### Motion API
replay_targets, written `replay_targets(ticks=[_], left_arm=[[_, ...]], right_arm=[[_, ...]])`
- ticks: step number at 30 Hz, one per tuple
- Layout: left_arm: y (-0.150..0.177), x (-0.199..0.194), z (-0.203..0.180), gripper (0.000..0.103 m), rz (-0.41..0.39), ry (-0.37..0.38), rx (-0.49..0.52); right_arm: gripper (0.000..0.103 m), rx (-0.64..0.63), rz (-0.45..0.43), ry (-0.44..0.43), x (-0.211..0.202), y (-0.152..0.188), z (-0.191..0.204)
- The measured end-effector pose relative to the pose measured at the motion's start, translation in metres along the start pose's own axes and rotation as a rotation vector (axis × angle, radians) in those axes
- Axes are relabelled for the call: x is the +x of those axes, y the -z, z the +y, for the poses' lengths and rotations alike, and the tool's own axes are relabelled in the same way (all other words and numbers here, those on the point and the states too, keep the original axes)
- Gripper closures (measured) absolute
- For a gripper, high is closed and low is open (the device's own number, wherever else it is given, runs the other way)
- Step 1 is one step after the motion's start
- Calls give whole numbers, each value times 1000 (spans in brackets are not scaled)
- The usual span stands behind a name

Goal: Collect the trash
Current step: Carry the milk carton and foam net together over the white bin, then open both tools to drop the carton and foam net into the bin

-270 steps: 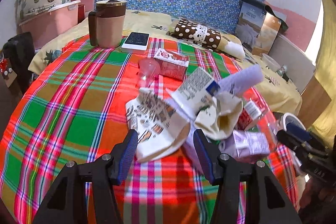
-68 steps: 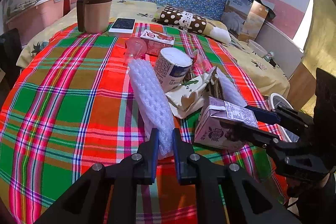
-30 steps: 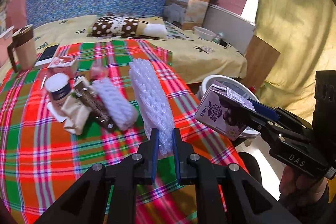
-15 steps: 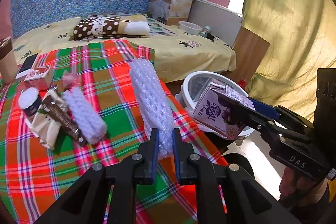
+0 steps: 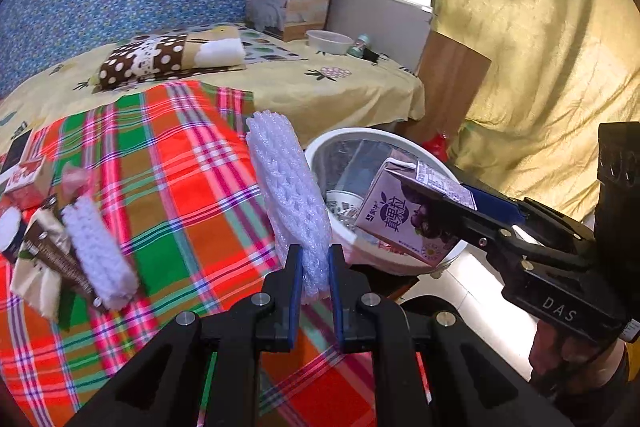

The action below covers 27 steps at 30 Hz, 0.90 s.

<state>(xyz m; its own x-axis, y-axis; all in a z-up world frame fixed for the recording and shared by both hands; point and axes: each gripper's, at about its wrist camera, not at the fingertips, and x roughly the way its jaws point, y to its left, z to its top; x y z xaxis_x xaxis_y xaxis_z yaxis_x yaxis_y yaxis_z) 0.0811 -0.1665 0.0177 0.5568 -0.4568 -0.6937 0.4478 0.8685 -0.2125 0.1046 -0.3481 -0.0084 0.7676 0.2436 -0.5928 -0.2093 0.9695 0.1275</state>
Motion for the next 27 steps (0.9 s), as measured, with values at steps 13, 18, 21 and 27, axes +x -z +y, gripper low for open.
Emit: replay_targets(ticks=[13, 18, 21, 27], left_arm=[[-20, 36, -32, 90, 27, 69, 61], [-25, 49, -38, 90, 39, 96, 68], [-26, 59, -41, 90, 54, 112, 70], [-27, 74, -46, 90, 82, 123, 74]], right_arm=[[58, 67, 18, 80, 1, 3, -35], [58, 93, 38, 109, 6, 4, -46], [58, 104, 49, 120, 8, 5, -50], [58, 119, 78, 132, 14, 8, -57]])
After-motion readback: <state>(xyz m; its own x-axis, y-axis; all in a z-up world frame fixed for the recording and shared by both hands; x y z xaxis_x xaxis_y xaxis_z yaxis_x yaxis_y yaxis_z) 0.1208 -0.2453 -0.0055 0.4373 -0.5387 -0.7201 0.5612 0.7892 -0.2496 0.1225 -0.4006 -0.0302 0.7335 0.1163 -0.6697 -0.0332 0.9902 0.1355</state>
